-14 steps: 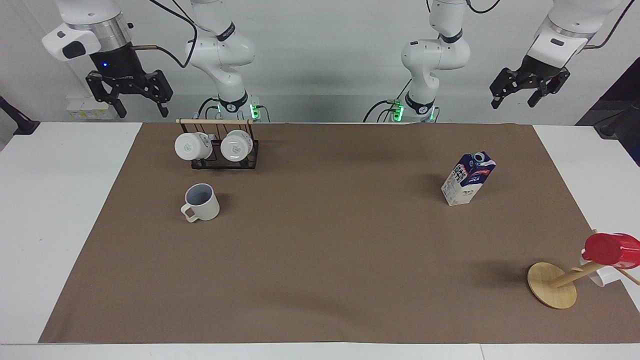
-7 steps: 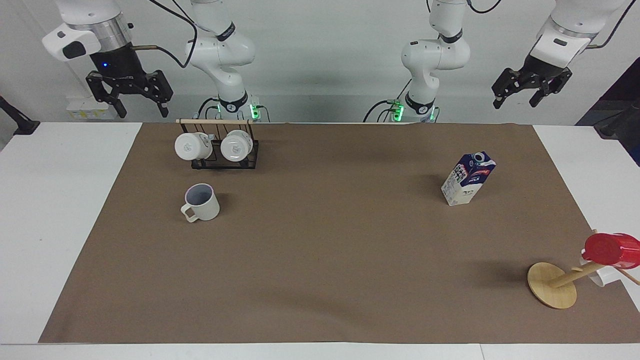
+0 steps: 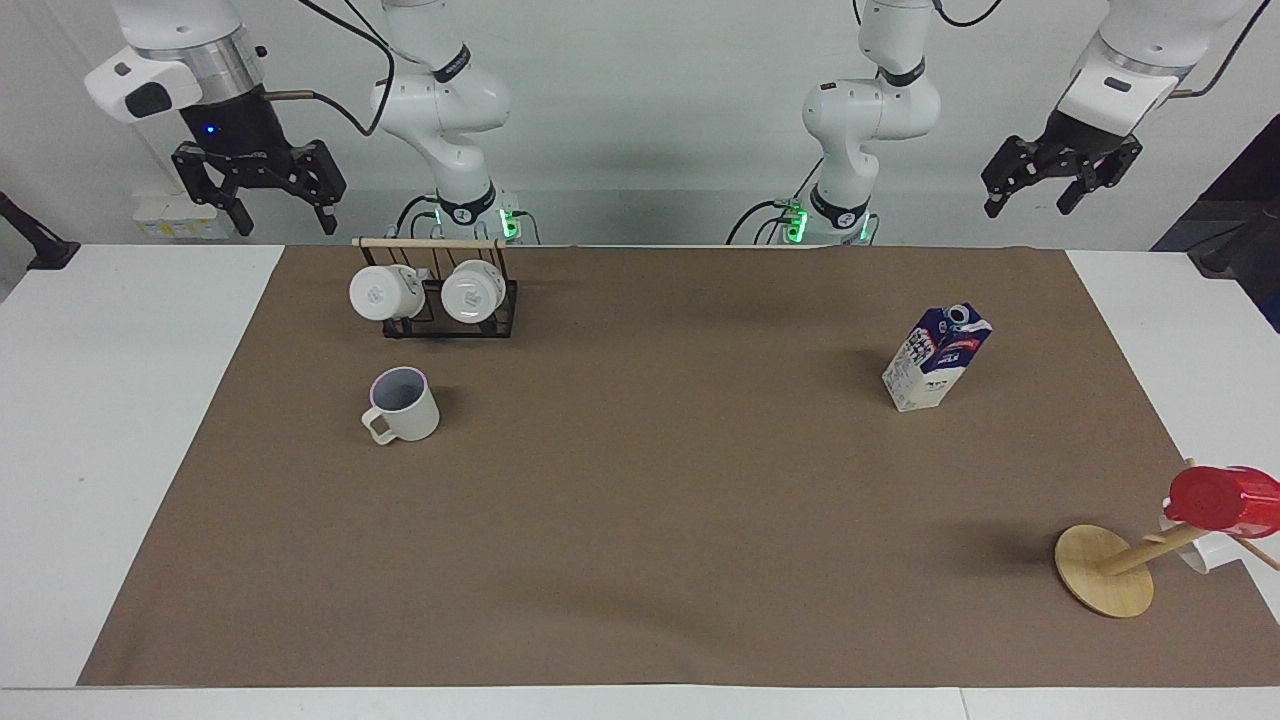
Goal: Place cup and milk on table
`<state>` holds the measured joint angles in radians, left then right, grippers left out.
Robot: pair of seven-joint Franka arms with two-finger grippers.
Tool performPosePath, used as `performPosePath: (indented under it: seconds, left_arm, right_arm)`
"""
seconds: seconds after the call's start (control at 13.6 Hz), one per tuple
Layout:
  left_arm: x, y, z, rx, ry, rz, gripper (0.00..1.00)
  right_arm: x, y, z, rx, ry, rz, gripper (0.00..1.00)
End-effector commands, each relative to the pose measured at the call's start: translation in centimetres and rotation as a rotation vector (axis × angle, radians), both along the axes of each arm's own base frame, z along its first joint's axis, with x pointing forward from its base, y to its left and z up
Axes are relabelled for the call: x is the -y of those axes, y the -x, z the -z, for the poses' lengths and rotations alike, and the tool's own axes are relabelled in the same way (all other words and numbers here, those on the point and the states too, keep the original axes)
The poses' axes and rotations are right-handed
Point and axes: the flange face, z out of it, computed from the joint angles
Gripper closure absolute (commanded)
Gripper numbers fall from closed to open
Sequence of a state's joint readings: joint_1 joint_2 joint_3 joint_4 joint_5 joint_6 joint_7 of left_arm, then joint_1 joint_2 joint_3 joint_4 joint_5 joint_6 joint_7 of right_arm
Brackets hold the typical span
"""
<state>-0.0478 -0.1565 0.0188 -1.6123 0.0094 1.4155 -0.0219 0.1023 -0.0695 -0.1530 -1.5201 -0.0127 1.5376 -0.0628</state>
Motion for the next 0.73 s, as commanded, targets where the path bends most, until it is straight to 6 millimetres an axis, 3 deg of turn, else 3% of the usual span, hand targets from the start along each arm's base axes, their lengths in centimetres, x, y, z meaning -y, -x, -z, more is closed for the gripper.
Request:
performPosePath:
  seconds: [0.0,0.66]
  left_arm:
    - [0.85,0.03,-0.26,0.01,-0.012,0.016,0.0]
    - [1.19,-0.24,-0.42,0.034,-0.011,0.073,0.0]
  right_arm:
    - [0.23,0.37,0.11,0.001,-0.003,-0.016,0.0]
    - [0.23,0.37,0.11,0.001,-0.003,-0.016,0.0]
